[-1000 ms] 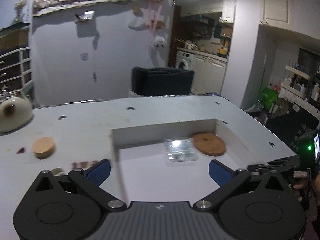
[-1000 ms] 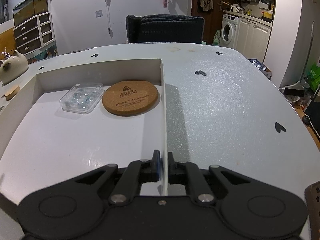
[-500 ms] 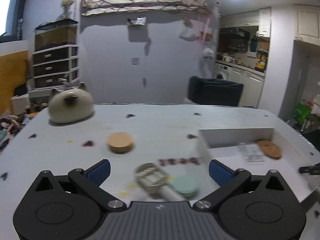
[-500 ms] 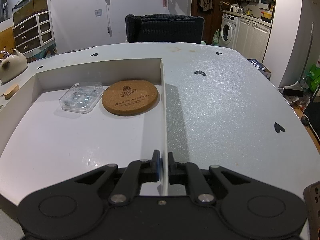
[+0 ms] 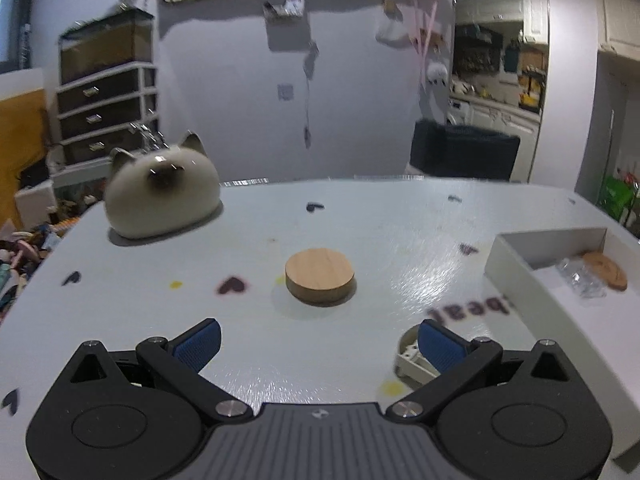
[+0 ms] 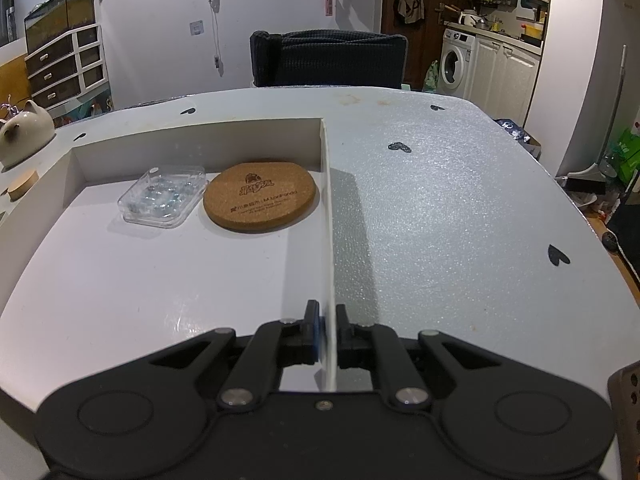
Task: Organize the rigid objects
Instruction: 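Move the left tool back toward the wooden jar lid, then close the left gripper on the wooden lid and lift it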
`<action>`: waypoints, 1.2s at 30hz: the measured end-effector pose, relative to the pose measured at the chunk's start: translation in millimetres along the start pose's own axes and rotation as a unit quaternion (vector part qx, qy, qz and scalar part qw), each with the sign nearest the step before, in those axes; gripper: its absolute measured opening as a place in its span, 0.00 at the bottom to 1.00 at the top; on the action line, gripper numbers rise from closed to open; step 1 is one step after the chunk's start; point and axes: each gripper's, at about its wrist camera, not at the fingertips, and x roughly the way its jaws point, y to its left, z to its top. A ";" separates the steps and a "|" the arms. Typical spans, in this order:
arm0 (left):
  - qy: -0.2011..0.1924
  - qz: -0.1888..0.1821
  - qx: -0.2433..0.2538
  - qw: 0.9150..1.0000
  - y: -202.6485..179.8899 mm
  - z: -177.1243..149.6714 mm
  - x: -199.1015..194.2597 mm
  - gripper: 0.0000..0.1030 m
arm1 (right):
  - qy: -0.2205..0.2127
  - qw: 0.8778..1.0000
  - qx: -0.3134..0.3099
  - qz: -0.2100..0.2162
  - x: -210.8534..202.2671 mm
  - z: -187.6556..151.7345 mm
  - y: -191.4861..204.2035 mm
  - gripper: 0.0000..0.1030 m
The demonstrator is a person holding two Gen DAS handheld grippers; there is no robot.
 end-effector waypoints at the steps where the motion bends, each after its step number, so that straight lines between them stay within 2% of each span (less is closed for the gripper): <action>1: 0.006 -0.001 0.005 1.000 1.7 0.9 9.8 1.00 | 0.000 1.000 0.001 0.000 -0.2 0.0 -0.1 0.08; 8: 0.040 -0.008 0.039 0.998 1.8 -0.6 72.3 1.00 | -0.004 1.000 0.004 -0.007 -0.7 -1.1 1.7 0.09; 10: 0.040 -0.002 0.034 0.999 2.7 -2.9 84.7 1.00 | -0.004 1.000 0.006 -0.009 -0.8 -1.2 2.0 0.09; 14: 0.038 -0.003 0.009 0.999 10.6 2.6 96.8 1.00 | -0.002 1.000 0.007 -0.011 -0.6 -0.4 2.9 0.09; 27: 0.040 0.009 0.010 0.999 6.4 15.7 115.1 1.00 | -0.003 1.000 0.006 -0.014 -0.4 -0.9 3.8 0.09; 31: 0.026 0.001 0.015 1.000 0.1 18.9 116.1 0.81 | -0.003 1.000 0.005 -0.018 0.0 -1.0 5.7 0.10; 36: 0.023 0.002 0.010 1.000 -1.6 23.5 121.7 0.77 | -0.004 1.000 0.006 -0.019 -0.1 -1.0 6.0 0.10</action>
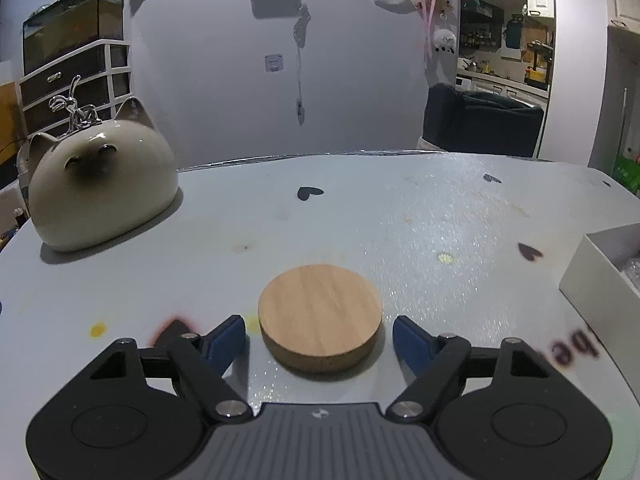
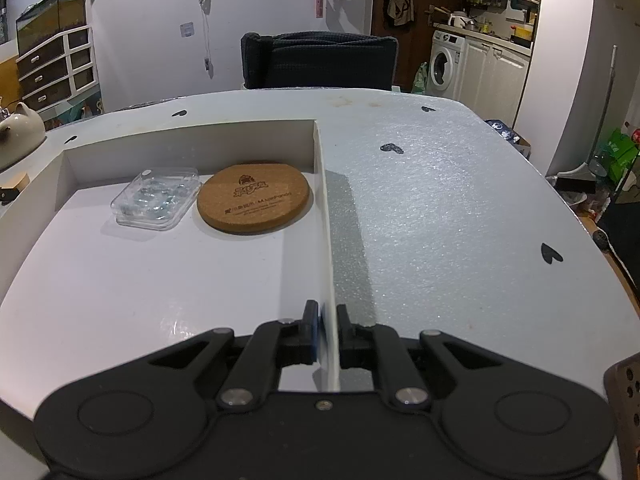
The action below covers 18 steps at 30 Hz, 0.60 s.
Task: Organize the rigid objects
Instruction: 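Close the left gripper on the wooden lid and lift it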
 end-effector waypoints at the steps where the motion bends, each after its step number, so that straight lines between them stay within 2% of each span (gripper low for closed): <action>1: -0.002 0.003 0.000 1.000 -0.6 0.9 0.8 0.71 | 0.000 1.000 0.000 0.000 0.0 0.0 0.1 0.10; 2: -0.004 0.004 0.000 1.000 -1.5 1.8 1.3 0.65 | 0.000 1.000 0.000 -0.001 -0.1 0.2 0.2 0.10; 12: -0.012 0.017 0.025 0.999 -12.0 2.5 -0.4 0.65 | 0.002 1.000 -0.004 -0.005 0.1 1.5 1.0 0.10; 18: -0.016 0.010 0.025 1.000 -19.8 -2.5 -13.7 0.65 | 0.003 1.000 -0.001 -0.005 0.7 1.1 0.1 0.10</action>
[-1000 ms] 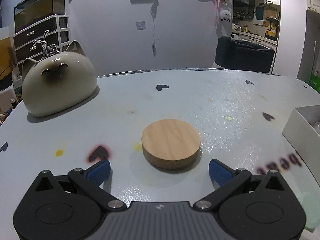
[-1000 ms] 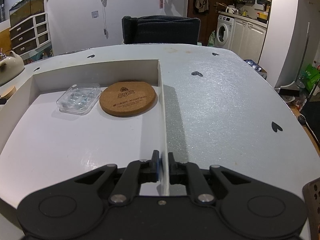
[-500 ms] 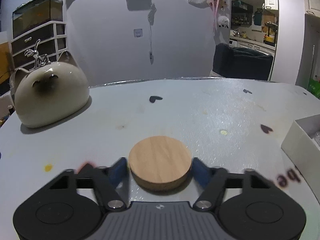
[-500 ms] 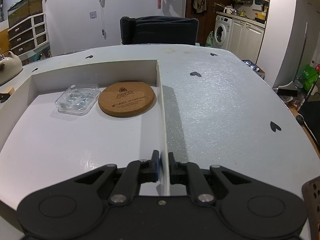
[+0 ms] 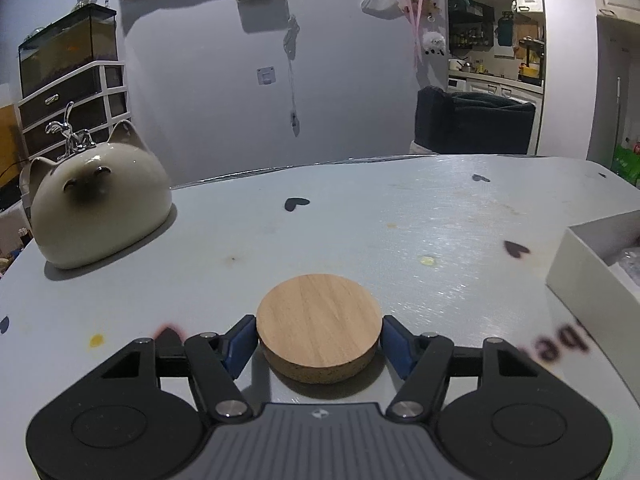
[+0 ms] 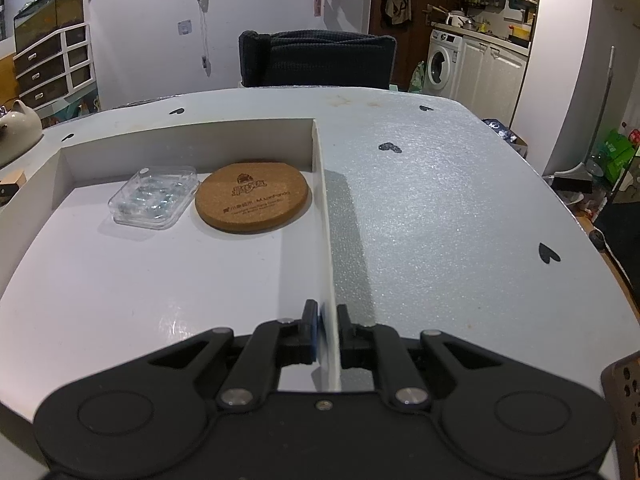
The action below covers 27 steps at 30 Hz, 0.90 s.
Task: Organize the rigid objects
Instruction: 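Close the left gripper on the wooden lid and lift it, then carry the wooden lid into the tray and open the left gripper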
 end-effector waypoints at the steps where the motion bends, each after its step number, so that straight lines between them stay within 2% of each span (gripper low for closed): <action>1: -0.007 0.000 -0.004 1.000 -0.9 0.2 -6.9 0.65 | 0.000 1.000 0.000 0.000 -0.1 -0.2 0.3 0.10; 4: -0.025 -0.018 -0.024 0.999 -2.0 3.8 -28.2 0.65 | -0.001 1.000 -0.005 0.000 -0.3 -0.6 1.2 0.10; 8: -0.037 -0.034 -0.021 0.999 -16.0 15.4 -52.8 0.65 | -0.004 1.000 -0.005 0.002 -0.4 -1.5 0.3 0.10; 15: -0.057 -0.087 0.000 0.995 -68.4 40.7 -84.0 0.65 | -0.005 1.000 0.000 0.002 -0.9 -2.4 0.3 0.10; 19: -0.051 -0.112 0.034 0.992 -111.4 52.3 -85.7 0.65 | -0.007 1.000 0.001 0.002 -1.5 -2.8 -0.2 0.10; 27: -0.011 -0.152 0.109 0.982 -191.7 54.2 -62.3 0.65 | -0.014 1.000 0.014 0.004 -1.4 -4.7 -2.2 0.09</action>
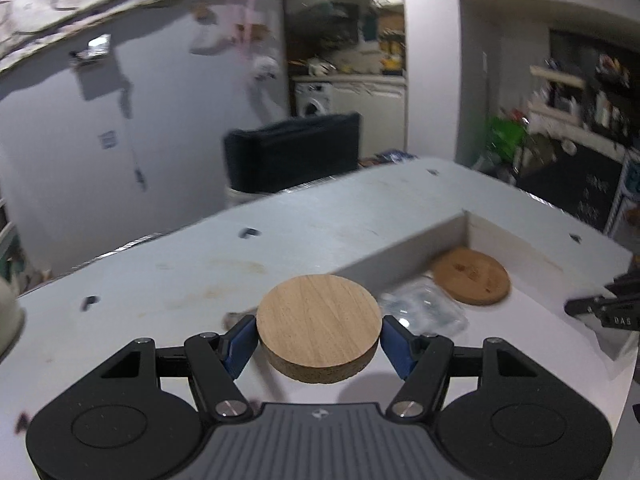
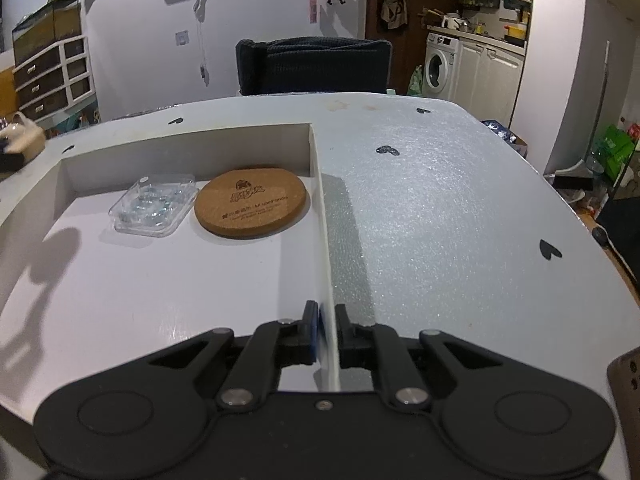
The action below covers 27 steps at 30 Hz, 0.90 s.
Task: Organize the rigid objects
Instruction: 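Carry the wooden lid into the tray and open the left gripper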
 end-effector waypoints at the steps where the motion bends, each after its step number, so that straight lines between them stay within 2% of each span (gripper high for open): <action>1: 0.006 -0.004 0.003 1.000 -6.4 0.9 7.0 0.65 | -0.001 1.000 0.000 0.000 0.0 -0.2 0.2 0.09; 12: 0.066 -0.001 0.020 0.998 -30.6 -4.3 57.7 0.65 | -0.012 1.000 0.023 0.005 -2.3 -3.9 -5.6 0.07; 27: 0.097 0.037 0.008 0.995 -21.8 -4.4 79.2 0.65 | -0.020 0.999 0.028 0.010 -2.2 -5.5 -6.9 0.07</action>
